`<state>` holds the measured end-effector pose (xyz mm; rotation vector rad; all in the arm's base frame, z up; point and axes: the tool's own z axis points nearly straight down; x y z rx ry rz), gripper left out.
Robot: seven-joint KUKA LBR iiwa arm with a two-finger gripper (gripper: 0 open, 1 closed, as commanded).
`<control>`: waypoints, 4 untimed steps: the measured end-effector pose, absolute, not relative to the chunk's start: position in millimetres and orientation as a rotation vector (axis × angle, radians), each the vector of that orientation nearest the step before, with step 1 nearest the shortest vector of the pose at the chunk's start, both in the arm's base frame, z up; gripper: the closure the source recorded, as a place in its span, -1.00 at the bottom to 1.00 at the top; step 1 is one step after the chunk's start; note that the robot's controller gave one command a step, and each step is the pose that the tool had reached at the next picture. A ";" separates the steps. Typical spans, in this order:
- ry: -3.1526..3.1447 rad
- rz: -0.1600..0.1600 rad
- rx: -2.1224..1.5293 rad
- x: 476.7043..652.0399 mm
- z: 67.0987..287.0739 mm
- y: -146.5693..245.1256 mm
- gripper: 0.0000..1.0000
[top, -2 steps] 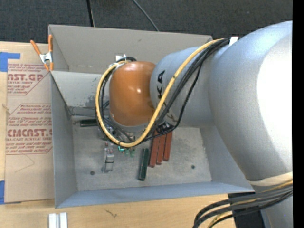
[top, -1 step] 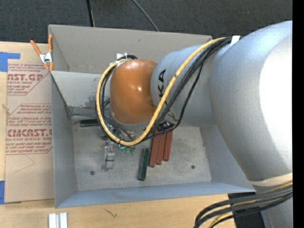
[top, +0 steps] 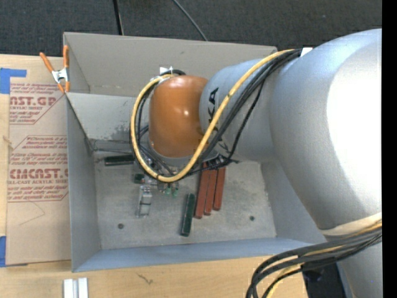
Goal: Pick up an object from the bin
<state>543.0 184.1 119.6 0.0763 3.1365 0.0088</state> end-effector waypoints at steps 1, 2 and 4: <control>3.138 0.000 0.191 547.0 104.2 132.7 -1.00; 3.138 0.002 0.116 585.6 80.8 152.8 1.00; 3.136 0.001 0.177 542.5 224.6 131.1 1.00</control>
Offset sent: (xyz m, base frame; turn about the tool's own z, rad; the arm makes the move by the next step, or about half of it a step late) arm 0.0425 -0.0317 -0.0384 0.0252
